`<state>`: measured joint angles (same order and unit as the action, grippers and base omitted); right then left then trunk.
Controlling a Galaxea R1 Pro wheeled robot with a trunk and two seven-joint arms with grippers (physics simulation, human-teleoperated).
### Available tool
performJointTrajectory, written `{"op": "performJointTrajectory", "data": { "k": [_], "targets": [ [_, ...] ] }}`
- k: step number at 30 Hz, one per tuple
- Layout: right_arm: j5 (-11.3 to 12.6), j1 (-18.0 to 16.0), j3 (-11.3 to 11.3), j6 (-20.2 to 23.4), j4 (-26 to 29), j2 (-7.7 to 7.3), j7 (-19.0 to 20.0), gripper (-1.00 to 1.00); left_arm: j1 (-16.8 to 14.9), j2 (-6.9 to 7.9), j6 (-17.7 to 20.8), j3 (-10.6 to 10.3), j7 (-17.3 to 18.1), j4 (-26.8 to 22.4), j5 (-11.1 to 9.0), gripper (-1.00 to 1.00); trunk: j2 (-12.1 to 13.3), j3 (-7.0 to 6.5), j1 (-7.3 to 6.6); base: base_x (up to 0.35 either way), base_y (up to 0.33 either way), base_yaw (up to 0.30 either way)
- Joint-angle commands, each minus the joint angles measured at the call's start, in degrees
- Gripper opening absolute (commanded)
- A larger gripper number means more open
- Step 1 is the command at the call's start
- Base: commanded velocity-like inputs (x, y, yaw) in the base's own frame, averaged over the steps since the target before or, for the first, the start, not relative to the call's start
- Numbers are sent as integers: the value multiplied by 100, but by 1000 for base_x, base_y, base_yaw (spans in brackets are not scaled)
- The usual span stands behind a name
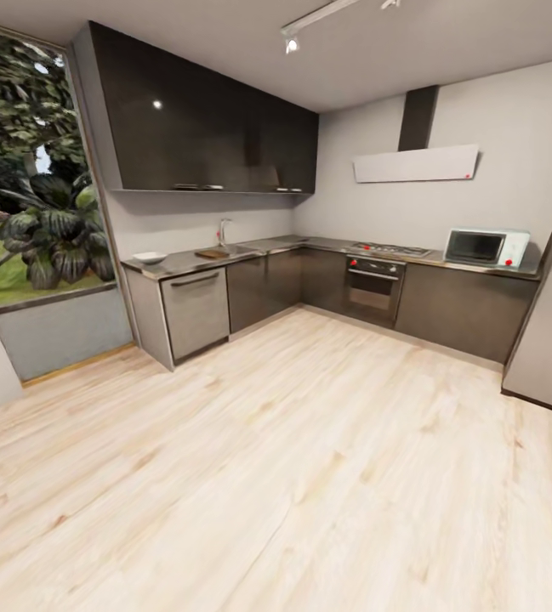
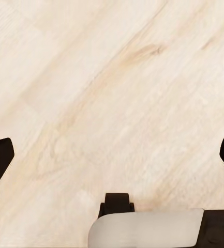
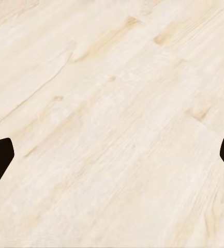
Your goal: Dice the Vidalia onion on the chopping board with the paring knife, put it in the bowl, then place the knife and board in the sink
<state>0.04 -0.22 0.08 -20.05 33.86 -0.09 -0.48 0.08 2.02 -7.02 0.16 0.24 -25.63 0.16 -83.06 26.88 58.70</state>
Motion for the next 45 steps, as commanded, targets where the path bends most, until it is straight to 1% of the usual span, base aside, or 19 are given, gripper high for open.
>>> {"op": "performJointTrajectory", "data": {
  "k": [1, 38, 45],
  "targets": [
    [2, -1, 0, -16, -2, 0, -5, 100, 1, 0, -10, 2, 3, -4, 2, 100, -2, 5, 3, 299, 0, 0],
    [3, -1, 0, -16, -2, 0, -5, 100, 1, 0, -10, 2, 3, -3, 11, 100, -2, 16, 3, 305, 0, 0],
    [-9, -3, 0, -16, -2, 0, -5, 100, 1, 0, -10, 2, 3, -5, 18, 100, -2, 16, 3, 311, -89, 0]
  ]
}}
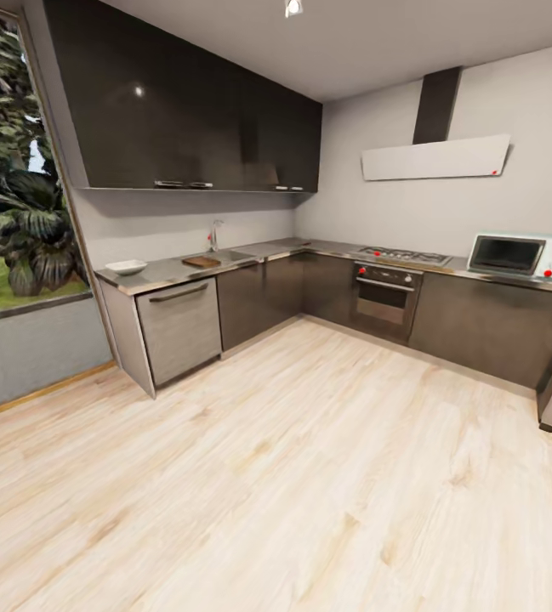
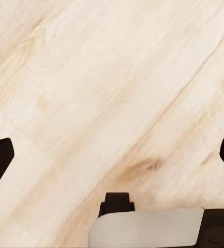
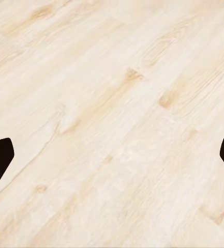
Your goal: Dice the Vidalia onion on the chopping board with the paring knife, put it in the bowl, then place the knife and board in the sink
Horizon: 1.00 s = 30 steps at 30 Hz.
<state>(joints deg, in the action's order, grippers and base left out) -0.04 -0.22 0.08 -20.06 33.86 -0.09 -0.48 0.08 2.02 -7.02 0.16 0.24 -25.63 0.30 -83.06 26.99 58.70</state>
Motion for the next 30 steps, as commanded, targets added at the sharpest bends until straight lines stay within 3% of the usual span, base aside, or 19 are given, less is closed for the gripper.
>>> {"op": "performJointTrajectory", "data": {
  "k": [1, 30],
  "targets": [
    [-2, -3, 0, -16, -3, 2, -5, 100, 1, 0, -10, 2, 3, -7, 4, 100, -2, 5, 3, 307, -145, 0],
    [12, 1, 0, -16, -3, 11, -5, 100, 1, -8, -10, -22, 3, -3, 14, 100, -2, 5, 3, 255, -231, 0]
  ]
}}
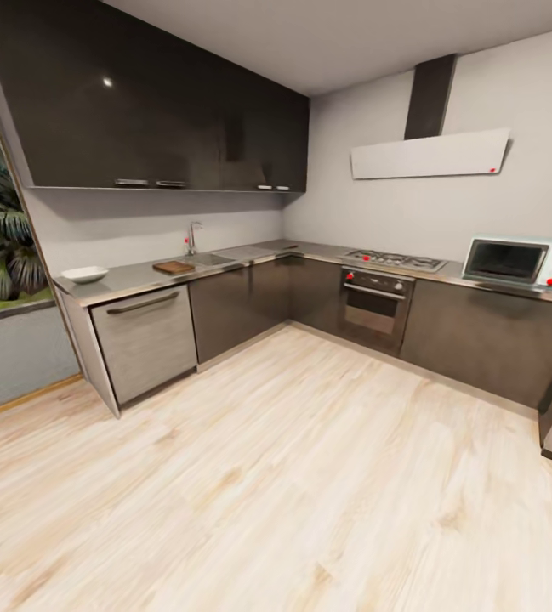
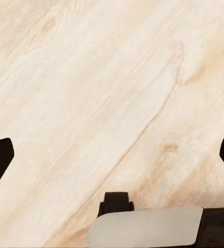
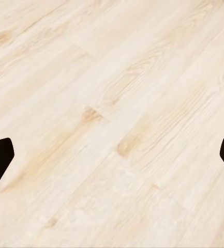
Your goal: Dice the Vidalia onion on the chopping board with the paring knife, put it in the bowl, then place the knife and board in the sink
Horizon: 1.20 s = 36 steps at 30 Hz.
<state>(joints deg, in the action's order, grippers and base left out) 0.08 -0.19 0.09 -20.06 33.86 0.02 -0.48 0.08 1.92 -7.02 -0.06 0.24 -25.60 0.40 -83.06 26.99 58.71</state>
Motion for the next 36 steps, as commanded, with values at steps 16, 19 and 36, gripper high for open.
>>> {"op": "performJointTrajectory", "data": {
  "k": [16, 19, 36],
  "targets": [
    [-16, -2, 0, -15, -2, 4, -5, 100, 1, -8, -10, -3, 2, -6, 4, 100, -2, 5, 2, 172, -286, 9],
    [-16, -4, 0, -15, -2, 6, -5, 100, 1, -2, -10, -3, 2, -6, 4, 100, -2, 5, 2, 207, -256, 82],
    [-16, -2, 0, -15, -2, 6, -5, 100, 1, 1, -10, -3, -5, 3, 4, 100, -2, 5, 2, 280, -186, 141]
  ]
}}
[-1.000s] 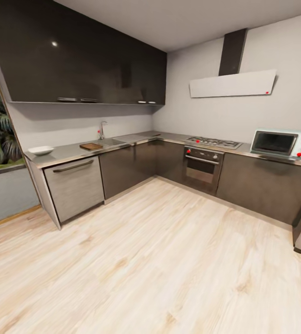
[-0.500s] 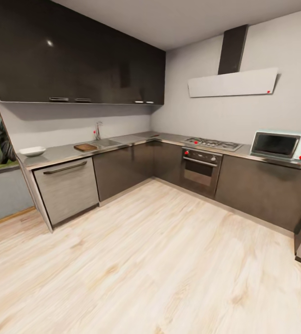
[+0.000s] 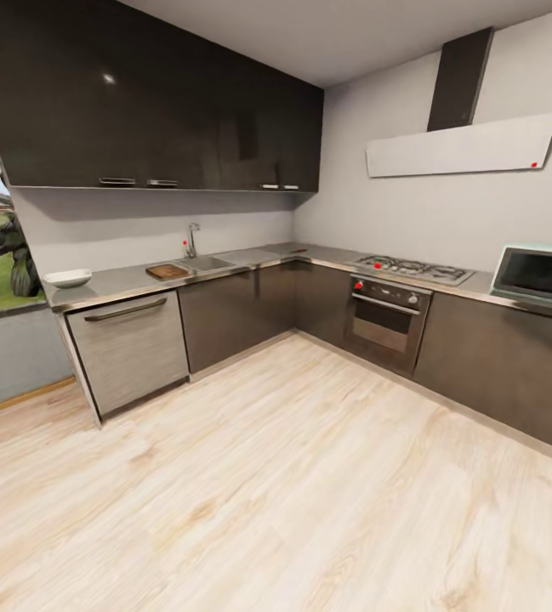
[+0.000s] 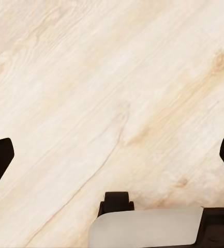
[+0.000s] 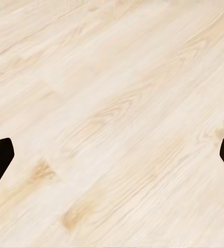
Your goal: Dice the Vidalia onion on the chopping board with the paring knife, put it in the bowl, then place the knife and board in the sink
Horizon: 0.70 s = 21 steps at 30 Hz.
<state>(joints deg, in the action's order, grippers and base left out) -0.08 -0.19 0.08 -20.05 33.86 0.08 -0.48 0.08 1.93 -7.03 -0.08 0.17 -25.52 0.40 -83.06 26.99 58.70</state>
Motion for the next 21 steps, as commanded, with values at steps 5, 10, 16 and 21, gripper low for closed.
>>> {"op": "performJointTrajectory", "data": {
  "k": [5, 10, 16, 21],
  "targets": [
    [-1, -2, 1, -16, -3, 1, -5, 100, 1, 1, -9, -1, 1, -6, 4, 100, -2, 5, 3, 277, -225, 186],
    [-1, -1, 1, -16, -3, 1, -5, 100, 1, 1, -9, -1, 1, 15, 4, 100, -2, 5, 3, 274, -230, 200],
    [-1, -4, 1, -16, -3, 1, -5, 100, 1, 0, -9, -1, 1, 28, 5, 100, -2, 5, 3, 266, -235, 231],
    [-3, -3, 1, -16, -3, 1, -9, 100, 1, 1, -9, -1, 1, 29, 7, 100, -2, 5, 3, 259, -238, 254]
  ]
}}
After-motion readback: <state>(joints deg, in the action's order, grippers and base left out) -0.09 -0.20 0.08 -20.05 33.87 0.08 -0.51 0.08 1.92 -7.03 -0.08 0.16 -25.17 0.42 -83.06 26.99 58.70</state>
